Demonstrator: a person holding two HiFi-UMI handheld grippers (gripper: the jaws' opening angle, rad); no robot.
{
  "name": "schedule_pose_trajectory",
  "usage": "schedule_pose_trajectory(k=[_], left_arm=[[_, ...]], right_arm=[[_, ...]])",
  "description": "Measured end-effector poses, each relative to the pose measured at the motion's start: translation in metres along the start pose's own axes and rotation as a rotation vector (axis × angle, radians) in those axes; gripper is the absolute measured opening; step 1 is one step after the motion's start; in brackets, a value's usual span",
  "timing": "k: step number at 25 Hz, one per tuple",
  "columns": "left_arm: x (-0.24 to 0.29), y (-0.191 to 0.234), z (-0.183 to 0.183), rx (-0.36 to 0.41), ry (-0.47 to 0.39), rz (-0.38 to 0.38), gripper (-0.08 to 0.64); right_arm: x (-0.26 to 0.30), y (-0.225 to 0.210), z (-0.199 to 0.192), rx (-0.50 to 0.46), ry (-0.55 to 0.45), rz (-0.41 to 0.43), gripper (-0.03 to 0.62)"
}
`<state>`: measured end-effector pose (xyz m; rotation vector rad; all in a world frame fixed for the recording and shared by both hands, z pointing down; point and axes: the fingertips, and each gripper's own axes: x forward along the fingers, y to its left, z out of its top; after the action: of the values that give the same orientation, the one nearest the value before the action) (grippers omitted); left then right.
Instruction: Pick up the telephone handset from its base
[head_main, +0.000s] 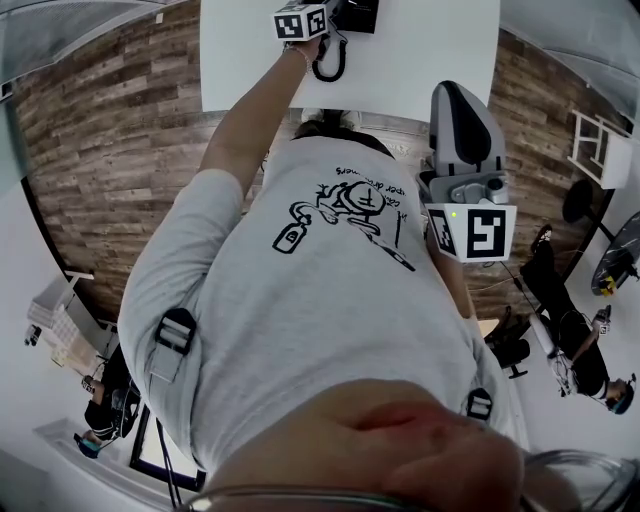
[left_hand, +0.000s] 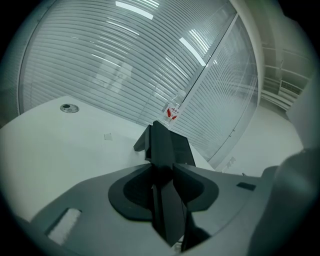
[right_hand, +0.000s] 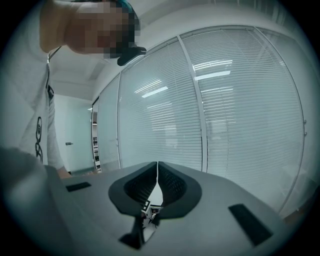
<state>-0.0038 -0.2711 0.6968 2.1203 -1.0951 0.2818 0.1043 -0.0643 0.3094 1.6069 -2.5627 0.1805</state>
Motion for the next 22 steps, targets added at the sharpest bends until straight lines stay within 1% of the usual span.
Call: schedule_pose_trajectory(k=[5, 11, 18, 22], left_arm=[[-0.002, -0.001, 0.004, 0.0, -0.018, 0.014, 0.121], [-0.004, -0.001, 0.006, -0.003, -0.011, 0.001, 0.095], [-0.01, -0.005, 0.008, -0.065, -0.033, -0.027, 0.083], [-0.018, -0.005, 0.009, -0.064, -0.056, -0.038, 0.074]], right_arm=[[0.002, -0.002, 0.0, 0.002, 0.0, 0.003, 0.006], [0.003, 0.002, 0.001, 0.002, -0.001, 0.011, 0.006], [0.002, 0.002, 0.003, 0.0, -0.005, 0.014, 0.006], [0.003, 0.004, 0.003, 0.003, -0.007, 0.02, 0.006]])
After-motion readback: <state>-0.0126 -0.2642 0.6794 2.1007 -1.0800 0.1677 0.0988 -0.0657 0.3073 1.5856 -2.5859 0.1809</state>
